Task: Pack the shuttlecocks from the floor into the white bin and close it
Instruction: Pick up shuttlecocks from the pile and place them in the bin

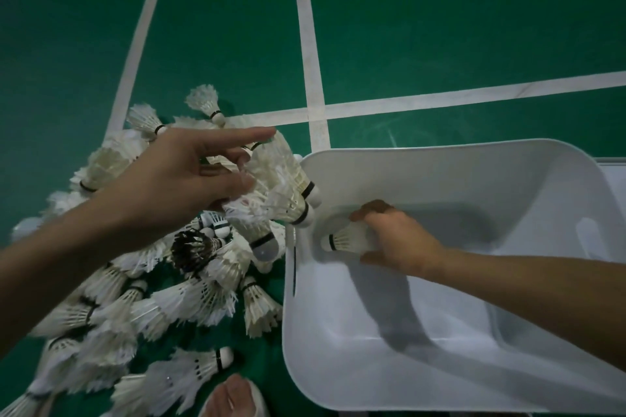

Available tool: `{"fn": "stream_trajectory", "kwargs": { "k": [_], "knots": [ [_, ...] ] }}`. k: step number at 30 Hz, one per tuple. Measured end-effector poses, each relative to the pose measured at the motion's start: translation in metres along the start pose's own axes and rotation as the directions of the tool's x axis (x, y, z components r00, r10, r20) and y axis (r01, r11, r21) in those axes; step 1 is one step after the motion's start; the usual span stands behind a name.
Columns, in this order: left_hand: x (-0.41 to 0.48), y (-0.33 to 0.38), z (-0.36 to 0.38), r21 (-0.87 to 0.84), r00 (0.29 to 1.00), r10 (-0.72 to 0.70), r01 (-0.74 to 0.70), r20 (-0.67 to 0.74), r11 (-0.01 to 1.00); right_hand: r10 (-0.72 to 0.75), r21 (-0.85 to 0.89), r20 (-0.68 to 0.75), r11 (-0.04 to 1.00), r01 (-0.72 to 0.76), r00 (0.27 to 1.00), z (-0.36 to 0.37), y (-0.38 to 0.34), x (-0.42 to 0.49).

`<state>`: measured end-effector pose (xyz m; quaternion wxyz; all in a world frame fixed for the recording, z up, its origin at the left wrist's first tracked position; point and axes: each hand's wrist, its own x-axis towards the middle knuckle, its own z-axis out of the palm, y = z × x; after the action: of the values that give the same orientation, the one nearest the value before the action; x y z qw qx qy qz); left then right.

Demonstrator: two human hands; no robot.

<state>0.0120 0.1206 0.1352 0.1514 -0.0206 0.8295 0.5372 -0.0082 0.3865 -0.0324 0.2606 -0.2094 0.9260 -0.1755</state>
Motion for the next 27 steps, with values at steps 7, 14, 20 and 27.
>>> {"fn": "stream_trajectory", "kwargs": {
  "k": [7, 14, 20, 27],
  "knots": [
    [-0.003, 0.002, 0.005, -0.014, 1.000, 0.002, -0.002, -0.008, 1.000, -0.013, -0.019, -0.099, 1.000, 0.011, 0.995, -0.003, -0.010, 0.019],
    [-0.001, 0.010, 0.011, -0.002, 1.000, 0.010, -0.010, 0.010, 1.000, -0.008, -0.136, -0.059, 0.991, 0.000, 0.998, -0.011, -0.007, 0.013],
    [-0.002, 0.012, 0.008, -0.006, 1.000, -0.003, 0.003, 0.008, 1.000, -0.002, -0.028, -0.109, 1.000, -0.001, 0.994, -0.022, -0.007, 0.002],
    [-0.004, 0.024, 0.004, -0.005, 0.999, 0.029, -0.029, 0.039, 1.000, 0.068, 0.706, -0.418, 0.652, 0.276, 0.906, -0.086, -0.045, -0.018]
  ]
}}
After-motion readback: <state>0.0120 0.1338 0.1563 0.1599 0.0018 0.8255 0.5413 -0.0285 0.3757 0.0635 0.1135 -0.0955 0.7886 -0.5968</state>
